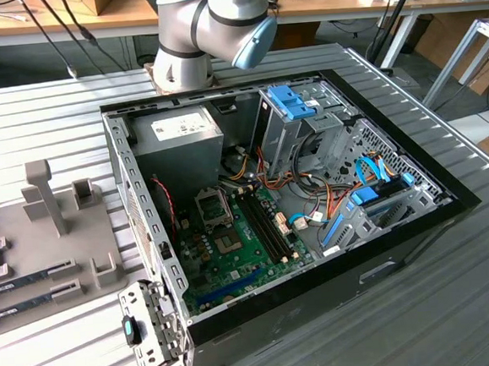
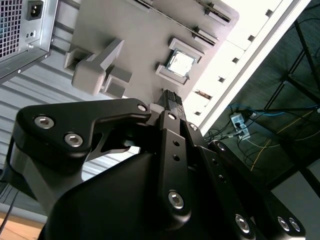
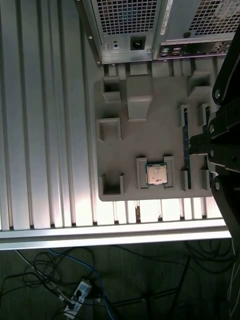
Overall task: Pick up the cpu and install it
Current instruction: 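Reach for the cpu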
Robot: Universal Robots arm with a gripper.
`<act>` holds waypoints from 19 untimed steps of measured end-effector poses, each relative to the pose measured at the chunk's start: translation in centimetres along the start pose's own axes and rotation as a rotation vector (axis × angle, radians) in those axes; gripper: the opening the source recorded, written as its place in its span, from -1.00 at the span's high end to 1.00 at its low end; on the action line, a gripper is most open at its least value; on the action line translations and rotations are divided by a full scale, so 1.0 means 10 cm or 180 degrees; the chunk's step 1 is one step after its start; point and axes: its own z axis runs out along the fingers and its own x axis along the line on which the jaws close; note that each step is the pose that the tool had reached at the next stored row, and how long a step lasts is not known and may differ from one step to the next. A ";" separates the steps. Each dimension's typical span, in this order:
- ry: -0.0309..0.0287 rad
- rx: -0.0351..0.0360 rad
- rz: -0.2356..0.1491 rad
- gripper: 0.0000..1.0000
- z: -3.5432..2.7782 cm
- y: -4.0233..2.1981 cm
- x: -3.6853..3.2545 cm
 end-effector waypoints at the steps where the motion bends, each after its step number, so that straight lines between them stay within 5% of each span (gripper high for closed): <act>1: 0.0000 0.0000 0.0000 0.78 0.003 0.000 0.000; 19: 0.0000 0.0000 0.0000 0.78 0.068 -0.003 0.002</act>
